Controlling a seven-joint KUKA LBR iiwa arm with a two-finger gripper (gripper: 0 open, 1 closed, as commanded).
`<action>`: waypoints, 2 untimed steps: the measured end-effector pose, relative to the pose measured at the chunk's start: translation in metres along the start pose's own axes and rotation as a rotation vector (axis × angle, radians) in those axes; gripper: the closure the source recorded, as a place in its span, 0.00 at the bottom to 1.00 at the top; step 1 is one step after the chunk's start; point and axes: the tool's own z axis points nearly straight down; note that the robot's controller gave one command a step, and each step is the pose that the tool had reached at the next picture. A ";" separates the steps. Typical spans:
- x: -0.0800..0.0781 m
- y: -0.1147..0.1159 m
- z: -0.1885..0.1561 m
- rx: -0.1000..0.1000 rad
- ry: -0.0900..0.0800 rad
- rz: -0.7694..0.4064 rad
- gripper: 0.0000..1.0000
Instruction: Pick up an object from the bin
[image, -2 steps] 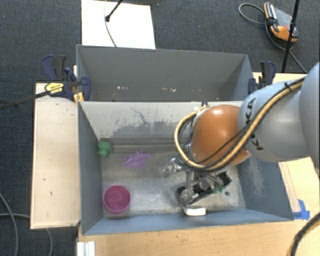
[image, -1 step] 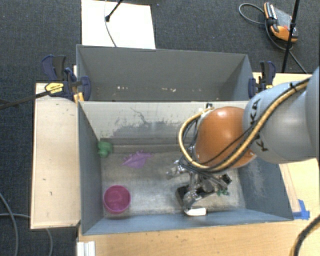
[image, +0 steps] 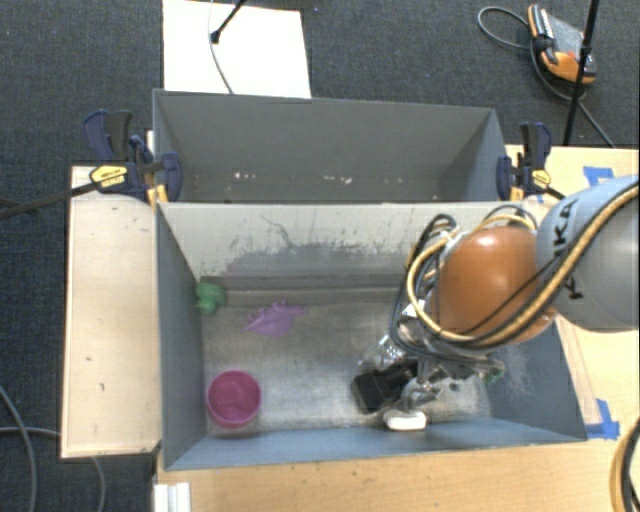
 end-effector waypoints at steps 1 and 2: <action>0.000 0.000 0.000 0.000 0.000 0.001 1.00; -0.005 -0.010 -0.108 -0.008 0.033 0.016 1.00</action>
Offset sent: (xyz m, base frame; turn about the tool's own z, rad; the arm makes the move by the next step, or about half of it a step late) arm 0.0077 -0.0065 0.1101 0.0077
